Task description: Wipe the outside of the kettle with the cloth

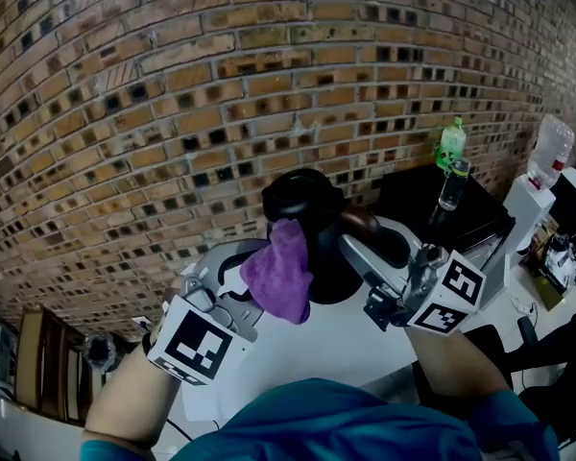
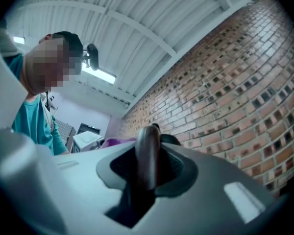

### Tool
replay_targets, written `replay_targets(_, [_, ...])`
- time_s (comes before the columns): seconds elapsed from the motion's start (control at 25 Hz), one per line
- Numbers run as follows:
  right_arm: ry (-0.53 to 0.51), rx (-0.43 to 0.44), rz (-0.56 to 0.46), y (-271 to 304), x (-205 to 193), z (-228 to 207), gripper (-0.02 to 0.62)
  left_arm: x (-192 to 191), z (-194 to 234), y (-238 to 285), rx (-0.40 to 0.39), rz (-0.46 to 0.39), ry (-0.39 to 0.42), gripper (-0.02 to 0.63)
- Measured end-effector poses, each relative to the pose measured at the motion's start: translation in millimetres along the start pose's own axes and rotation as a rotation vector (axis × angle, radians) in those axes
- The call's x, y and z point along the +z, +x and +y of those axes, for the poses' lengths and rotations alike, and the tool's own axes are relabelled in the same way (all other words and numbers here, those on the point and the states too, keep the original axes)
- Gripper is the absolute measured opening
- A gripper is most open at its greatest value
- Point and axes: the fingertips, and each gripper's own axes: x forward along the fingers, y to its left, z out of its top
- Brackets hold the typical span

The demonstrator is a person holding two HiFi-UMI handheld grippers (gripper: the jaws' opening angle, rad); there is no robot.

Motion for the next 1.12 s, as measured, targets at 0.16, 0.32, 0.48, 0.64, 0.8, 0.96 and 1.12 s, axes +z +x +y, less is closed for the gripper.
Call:
replay_targets(0.16, [0.068, -0.038, -0.018, -7.1, -3.8, -17.2, 0.091, -48.4, -57.6, 19.5, -0.136, 0.062, -0.056, 0.077])
replay_targets(0.32, [0.105, -0.03, -0.007, -10.5, -14.8, -26.6, 0.089, -117.5, -111.5, 24.0, -0.24, 0.159, -0.235, 0.077])
replay_targets(0.48, [0.124, -0.059, 0.128, -19.4, -71.3, -42.9, 0.089, -165.3, -114.2, 7.1, -0.211, 0.21, -0.462, 0.077])
replay_targets(0.64, [0.2, -0.119, 0.337, -45.8, -178.2, -61.2, 0.091, -210.5, -124.8, -22.9, -0.154, 0.279, -0.64, 0.077])
replay_targets(0.8, [0.279, -0.185, 0.556, -83.8, -293.7, -76.3, 0.091, -238.0, -138.6, -47.4, -0.127, 0.33, -0.721, 0.077])
replay_targets(0.96, [0.363, -0.247, 0.701, -118.7, -379.9, -83.7, 0.091, -255.8, -145.7, -70.0, -0.095, 0.376, -0.788, 0.077])
replay_targets(1.12, [0.38, -0.241, 0.685, -112.5, -408.7, -88.5, 0.092, -270.3, -149.4, -92.6, -0.06, 0.425, -0.832, 0.077])
